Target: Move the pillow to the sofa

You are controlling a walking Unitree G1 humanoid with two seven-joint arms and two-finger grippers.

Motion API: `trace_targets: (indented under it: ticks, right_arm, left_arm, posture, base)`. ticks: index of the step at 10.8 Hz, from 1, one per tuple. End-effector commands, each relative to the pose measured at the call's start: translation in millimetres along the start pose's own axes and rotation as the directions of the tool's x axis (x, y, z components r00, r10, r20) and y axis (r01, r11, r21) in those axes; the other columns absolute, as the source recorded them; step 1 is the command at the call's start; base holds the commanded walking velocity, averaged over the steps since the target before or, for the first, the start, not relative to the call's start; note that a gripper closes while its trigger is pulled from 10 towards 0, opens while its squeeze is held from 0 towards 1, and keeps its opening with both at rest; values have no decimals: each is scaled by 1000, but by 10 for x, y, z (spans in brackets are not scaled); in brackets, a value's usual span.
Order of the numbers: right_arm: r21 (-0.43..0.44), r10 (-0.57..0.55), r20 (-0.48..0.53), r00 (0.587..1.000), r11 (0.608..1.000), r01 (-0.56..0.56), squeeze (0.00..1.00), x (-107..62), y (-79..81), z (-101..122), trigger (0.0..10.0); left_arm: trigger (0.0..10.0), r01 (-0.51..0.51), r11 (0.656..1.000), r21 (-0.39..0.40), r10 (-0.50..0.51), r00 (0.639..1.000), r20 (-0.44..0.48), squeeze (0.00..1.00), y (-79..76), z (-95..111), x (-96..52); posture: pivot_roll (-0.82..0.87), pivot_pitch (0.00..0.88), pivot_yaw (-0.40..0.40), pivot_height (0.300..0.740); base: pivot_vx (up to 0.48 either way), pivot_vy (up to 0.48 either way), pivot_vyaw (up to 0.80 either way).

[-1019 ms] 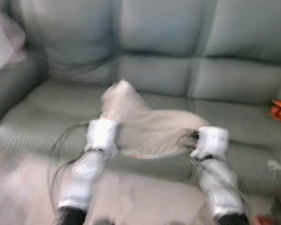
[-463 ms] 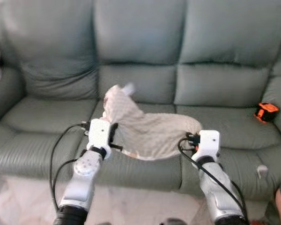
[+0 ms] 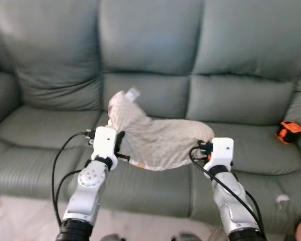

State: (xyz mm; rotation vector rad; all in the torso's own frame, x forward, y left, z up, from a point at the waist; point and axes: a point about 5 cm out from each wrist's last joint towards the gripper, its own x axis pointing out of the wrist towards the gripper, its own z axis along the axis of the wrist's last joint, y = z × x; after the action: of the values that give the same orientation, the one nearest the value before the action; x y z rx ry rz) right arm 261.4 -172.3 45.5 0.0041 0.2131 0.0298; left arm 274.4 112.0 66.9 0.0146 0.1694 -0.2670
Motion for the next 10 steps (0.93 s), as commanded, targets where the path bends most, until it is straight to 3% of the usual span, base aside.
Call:
trace_targets:
  ticks: [1, 2, 8, 10]
  right_arm:
    - [0, -6, 13, 1000, 1000, 6, 0, 3, -19, 31, 10000]
    - [0, -6, 12, 1000, 1000, 6, 0, 6, -18, 29, 10000]
    - [3, -9, 7, 1000, 1000, 9, 0, -3, -9, 12, 10000]
    - [6, -16, -5, 1000, 1000, 16, 0, -6, -17, -8, 10000]
  left_arm:
    - [10000, 26, 1000, -10, -26, 999, 19, 0, -66, 54, 16]
    - [10000, 36, 999, -10, -36, 999, 17, 0, -77, 49, 16]
    - [10000, 57, 998, 5, -57, 998, 16, 0, -108, 58, 13]
    - [10000, 47, 999, 27, -48, 998, 44, 0, -105, 92, 8]
  posture:
    - [-40, 0, 6, 740]
    - [-40, 0, 6, 740]
    - [-40, 0, 10, 740]
    - [-39, 0, 10, 740]
  base:
    - [0, 0, 0]
    - [0, 0, 0]
    - [0, 480, 0]
    - [0, 0, 0]
